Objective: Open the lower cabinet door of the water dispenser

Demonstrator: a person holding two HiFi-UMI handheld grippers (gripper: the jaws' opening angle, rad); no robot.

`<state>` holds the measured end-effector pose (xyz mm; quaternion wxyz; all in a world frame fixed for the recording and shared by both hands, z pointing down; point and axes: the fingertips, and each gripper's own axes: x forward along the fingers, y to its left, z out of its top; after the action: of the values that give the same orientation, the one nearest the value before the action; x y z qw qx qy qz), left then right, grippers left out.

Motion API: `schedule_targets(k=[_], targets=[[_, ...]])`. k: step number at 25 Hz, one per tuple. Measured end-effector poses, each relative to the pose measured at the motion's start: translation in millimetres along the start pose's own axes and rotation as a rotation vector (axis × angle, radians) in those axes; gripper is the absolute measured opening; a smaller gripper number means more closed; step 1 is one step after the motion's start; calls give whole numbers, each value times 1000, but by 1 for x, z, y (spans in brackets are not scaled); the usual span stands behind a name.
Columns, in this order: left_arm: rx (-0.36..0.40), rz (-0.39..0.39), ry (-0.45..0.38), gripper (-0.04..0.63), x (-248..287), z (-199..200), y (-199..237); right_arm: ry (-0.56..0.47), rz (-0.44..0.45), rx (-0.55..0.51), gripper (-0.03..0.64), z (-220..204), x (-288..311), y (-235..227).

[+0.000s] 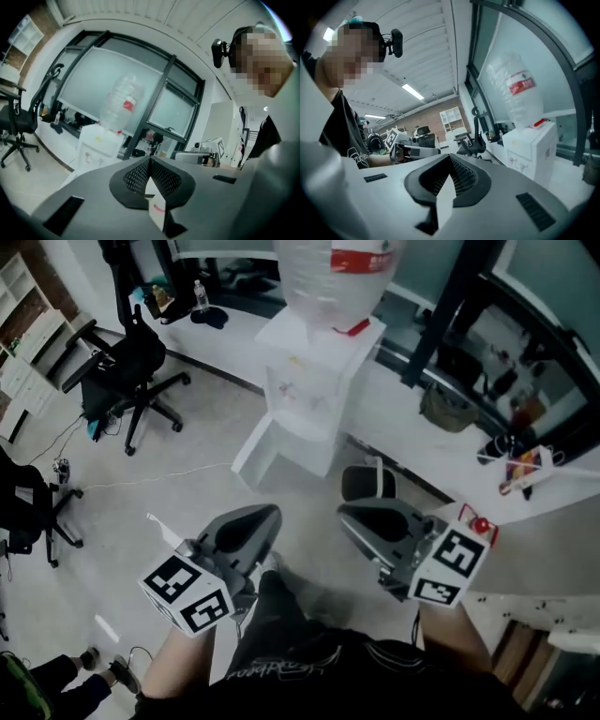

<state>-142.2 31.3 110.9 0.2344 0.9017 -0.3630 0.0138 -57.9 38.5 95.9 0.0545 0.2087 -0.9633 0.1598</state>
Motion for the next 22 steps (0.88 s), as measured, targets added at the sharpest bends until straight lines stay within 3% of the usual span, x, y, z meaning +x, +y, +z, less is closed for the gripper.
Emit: schedule_targets(k=[7, 11, 16, 22], targets=[[108, -74, -122, 0, -48, 60, -118, -135, 140, -53, 12, 81, -68, 101], [171, -93, -151, 0, -71, 79, -168, -171, 142, -116, 12, 104, -101, 130], [187, -131, -183, 0, -87, 91, -205, -196, 165, -159, 12, 112, -122, 154], [222, -116, -193, 0, -95, 92, -223, -211, 189, -165, 12, 112, -130, 167]])
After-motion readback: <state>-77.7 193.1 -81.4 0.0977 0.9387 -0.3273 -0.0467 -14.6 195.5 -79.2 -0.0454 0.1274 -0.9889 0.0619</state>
